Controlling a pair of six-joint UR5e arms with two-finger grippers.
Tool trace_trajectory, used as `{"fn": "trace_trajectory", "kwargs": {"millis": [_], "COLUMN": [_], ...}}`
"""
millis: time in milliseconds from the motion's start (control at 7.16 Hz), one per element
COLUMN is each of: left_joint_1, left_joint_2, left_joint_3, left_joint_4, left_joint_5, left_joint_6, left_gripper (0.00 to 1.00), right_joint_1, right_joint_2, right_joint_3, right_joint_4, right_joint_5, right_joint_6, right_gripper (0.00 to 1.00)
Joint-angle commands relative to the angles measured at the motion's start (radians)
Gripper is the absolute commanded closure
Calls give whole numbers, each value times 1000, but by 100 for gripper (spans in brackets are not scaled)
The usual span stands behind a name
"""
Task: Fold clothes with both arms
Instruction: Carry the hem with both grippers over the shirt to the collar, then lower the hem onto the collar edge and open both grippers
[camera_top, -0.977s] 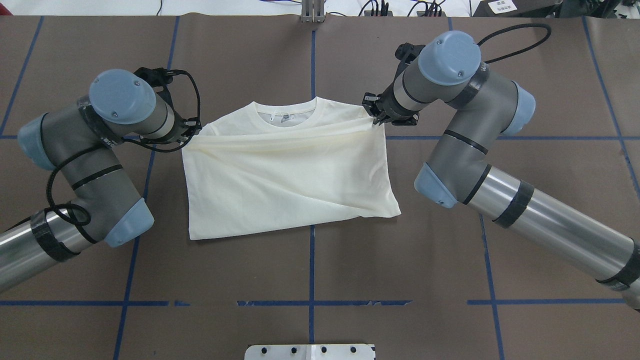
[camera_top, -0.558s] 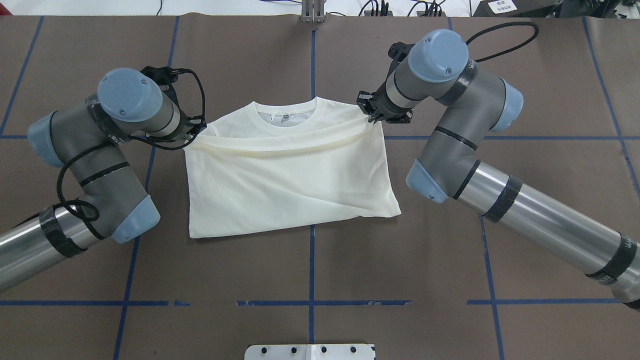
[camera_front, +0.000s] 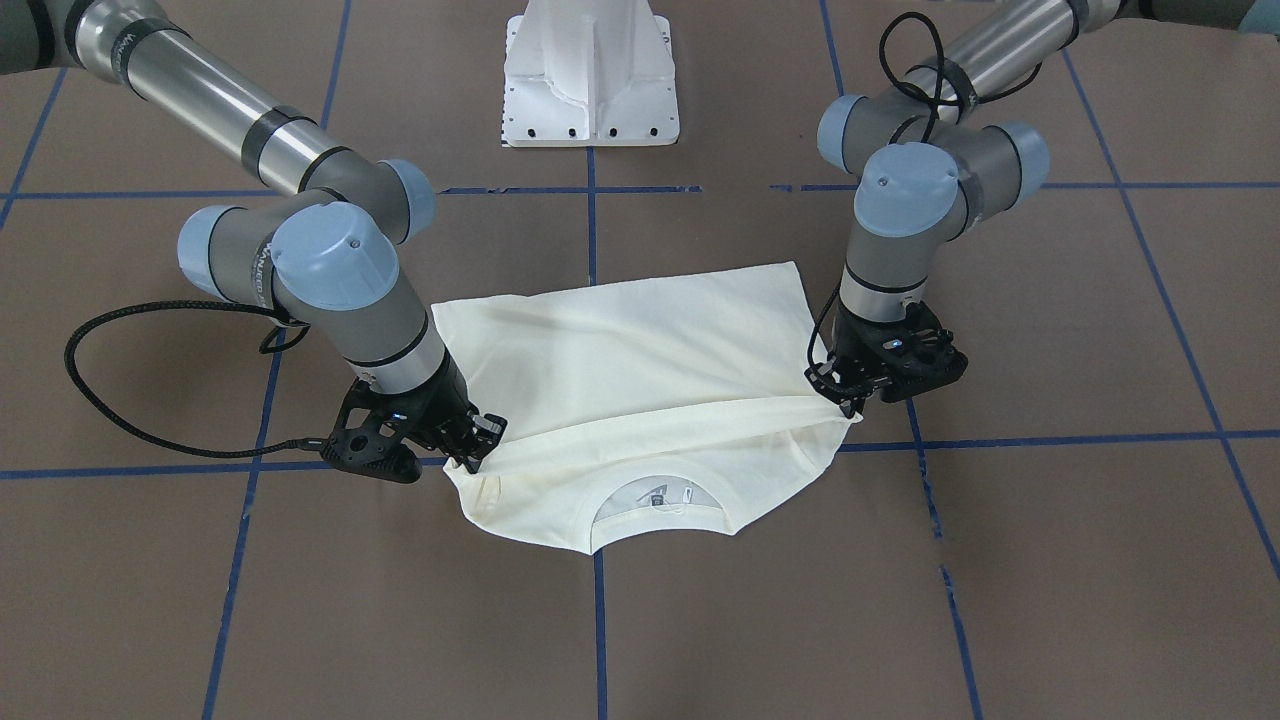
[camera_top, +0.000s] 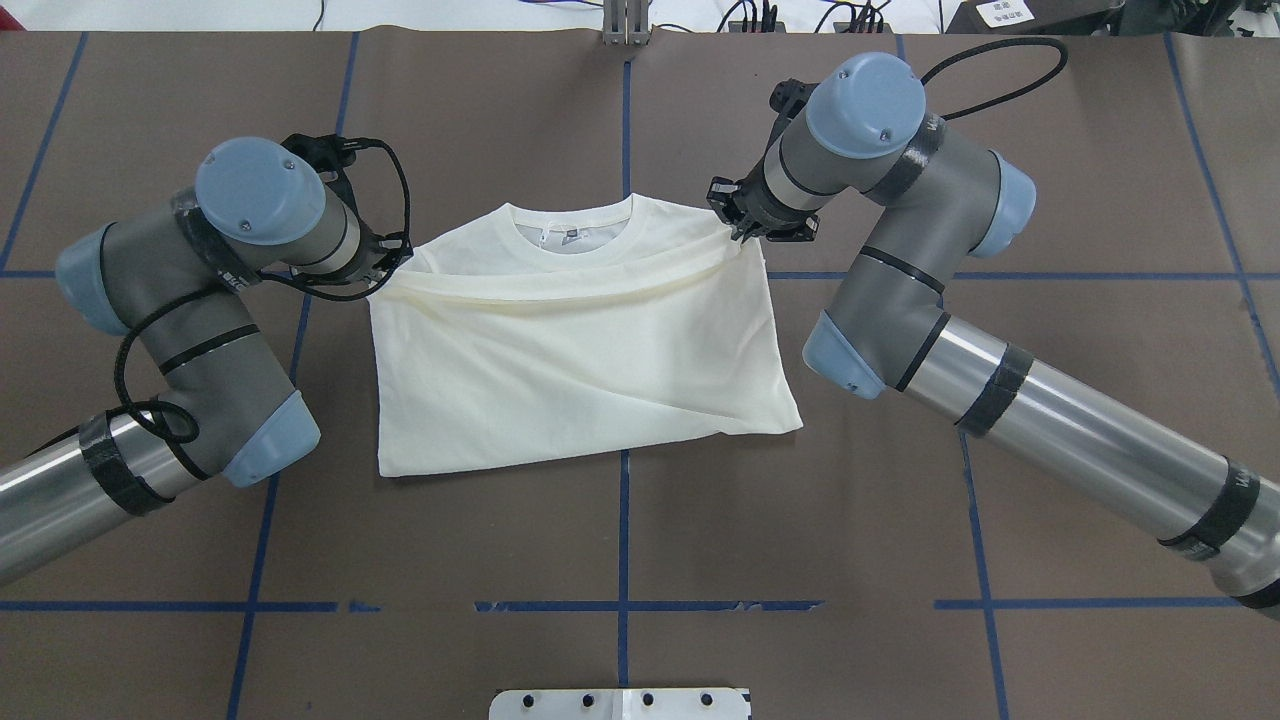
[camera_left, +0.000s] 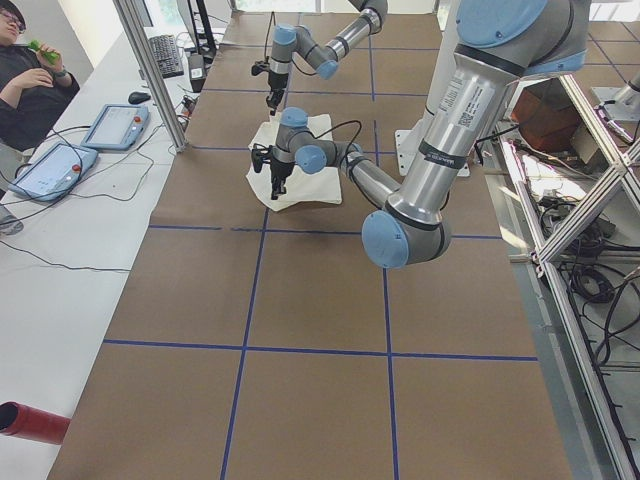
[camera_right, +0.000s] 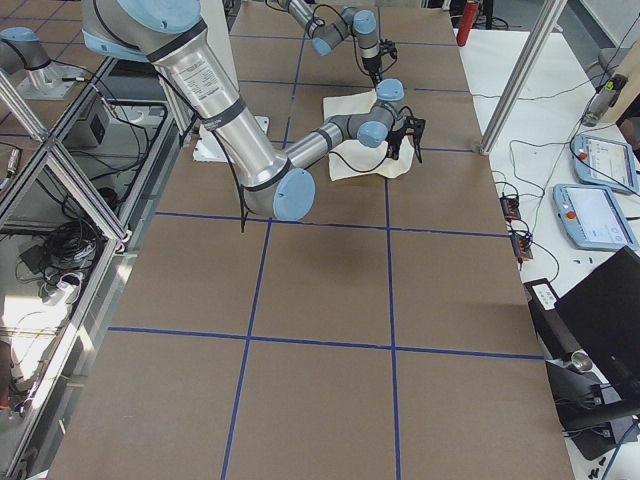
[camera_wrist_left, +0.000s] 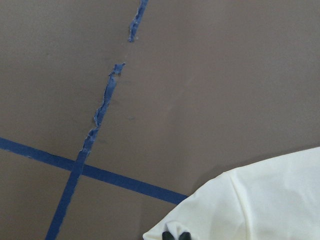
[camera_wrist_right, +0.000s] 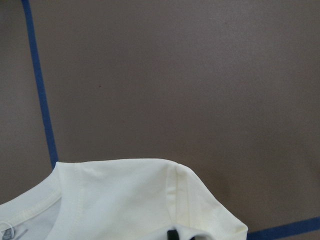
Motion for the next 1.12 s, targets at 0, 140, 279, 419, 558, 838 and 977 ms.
{"fn": "trace_trajectory", "kwargs": {"millis": [0,140,279,419,558,838,977], "left_joint_1": [-5,-8,-11,-28,-40,-45,-43], "left_joint_2": [-1,-1,-3,-3,-3,-6,-14], "left_joint_3": [2,2,2,2,8,23,28], "left_joint_4": [3,4,7,9,6,-2,-2], "left_joint_5": [0,0,0,0,2,0,0], "left_joint_6": [12,12,12,12,13,30,25], "left_gripper": [100,100,100,100,100,100,100], "right_joint_1": [33,61,61,60,58,57,57], "right_joint_2": [14,13,14,16,17,17,19], "right_joint_3": [-18,-20,-28,-40,-46,-48,-48], "right_joint_4": [-1,-1,-1,0,0,2,2], "right_joint_5": [4,33,36,36,36,36,36], "right_joint_6": [-1,-4,-11,-14,-20,-20,-20], "right_gripper": [100,100,100,100,100,100,100]}}
